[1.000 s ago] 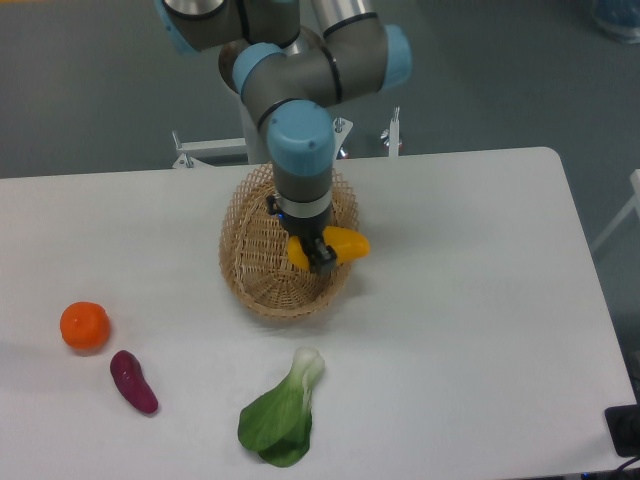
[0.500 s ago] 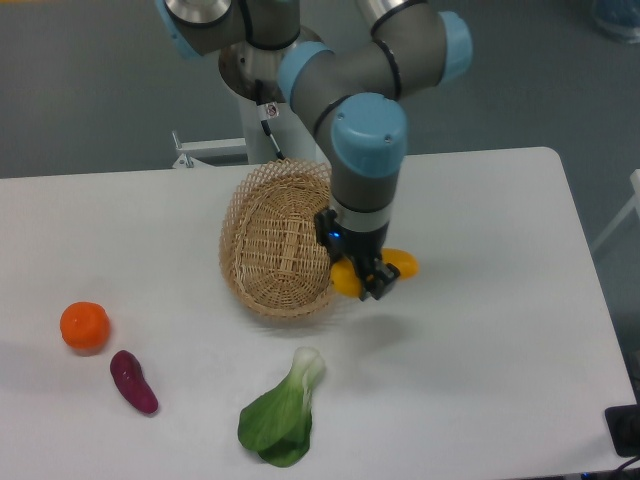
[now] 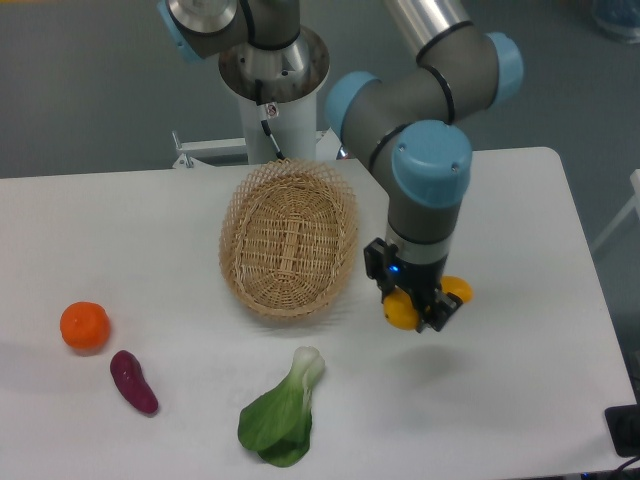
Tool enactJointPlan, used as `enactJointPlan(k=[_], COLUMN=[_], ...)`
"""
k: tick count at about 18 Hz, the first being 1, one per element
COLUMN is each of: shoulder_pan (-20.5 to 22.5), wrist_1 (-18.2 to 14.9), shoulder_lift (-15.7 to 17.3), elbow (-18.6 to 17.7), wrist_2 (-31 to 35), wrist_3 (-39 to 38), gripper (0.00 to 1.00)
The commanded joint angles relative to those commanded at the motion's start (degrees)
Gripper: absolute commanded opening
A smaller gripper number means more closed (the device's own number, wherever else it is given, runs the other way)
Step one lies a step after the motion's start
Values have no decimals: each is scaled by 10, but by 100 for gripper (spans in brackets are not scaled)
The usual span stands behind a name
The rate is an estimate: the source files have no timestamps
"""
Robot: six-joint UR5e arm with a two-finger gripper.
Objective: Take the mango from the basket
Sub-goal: 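Carry the held mango away from the basket and hold it up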
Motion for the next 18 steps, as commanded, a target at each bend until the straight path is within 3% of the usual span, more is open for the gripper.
enactJointPlan(k=[9, 18], shoulder_pan=[16, 17], wrist_1=[5, 7], shoulder_lift=[-23, -26], elbow=[21, 15], wrist_2=[3, 10], wrist_3=[-13, -12], gripper=[59, 60])
